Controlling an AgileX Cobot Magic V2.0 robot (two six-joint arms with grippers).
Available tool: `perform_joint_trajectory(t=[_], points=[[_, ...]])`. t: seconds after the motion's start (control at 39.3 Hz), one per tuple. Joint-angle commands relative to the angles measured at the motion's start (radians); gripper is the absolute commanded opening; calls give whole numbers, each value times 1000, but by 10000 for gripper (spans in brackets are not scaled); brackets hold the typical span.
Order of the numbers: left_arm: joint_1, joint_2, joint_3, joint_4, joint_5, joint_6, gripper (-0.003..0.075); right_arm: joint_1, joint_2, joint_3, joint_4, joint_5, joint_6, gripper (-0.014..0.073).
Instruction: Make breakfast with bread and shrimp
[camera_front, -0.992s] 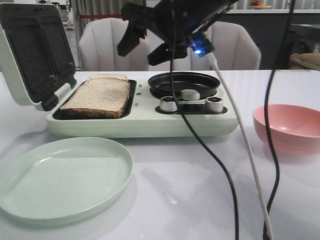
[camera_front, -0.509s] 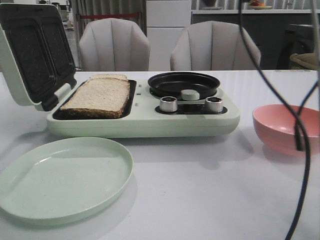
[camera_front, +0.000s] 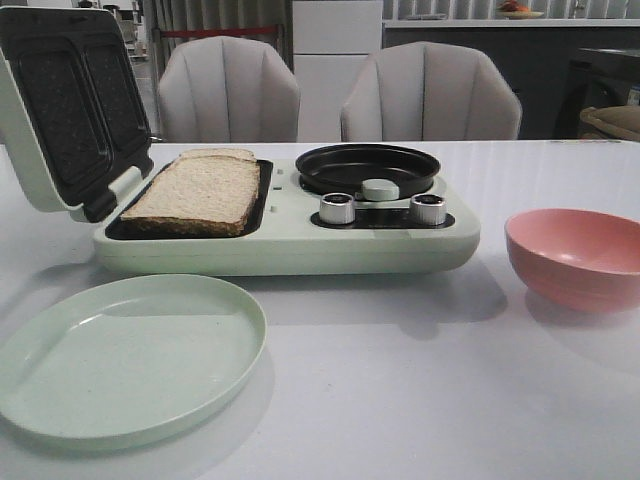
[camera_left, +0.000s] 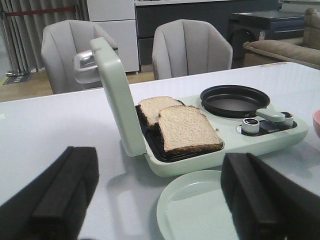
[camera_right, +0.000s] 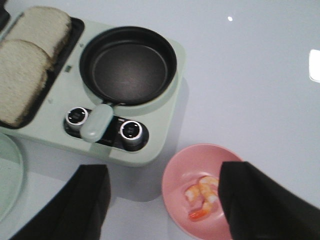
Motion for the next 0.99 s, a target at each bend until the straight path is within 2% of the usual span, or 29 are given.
perform_joint_trajectory(t=[0.0, 0.13, 0.33, 0.59, 0.69, 0.97], points=[[-6, 4, -23, -8, -77, -9, 566, -5, -134, 99, 64, -189, 3, 561], [-6, 4, -23, -8, -77, -9, 565, -5, -283, 269, 75, -304, 2, 561], [-6, 4, -23, -8, -77, -9, 566, -5, -564, 495, 70, -407, -2, 561], [-6, 4, -23, -8, -77, -9, 566, -5, -929, 692, 60, -485, -35, 561], [-6, 4, -23, -8, -77, -9, 565, -5, -984, 754, 60, -485, -35, 561], [-6, 4, -23, -8, -77, -9, 566, -5, -987, 845, 60, -492, -35, 561]])
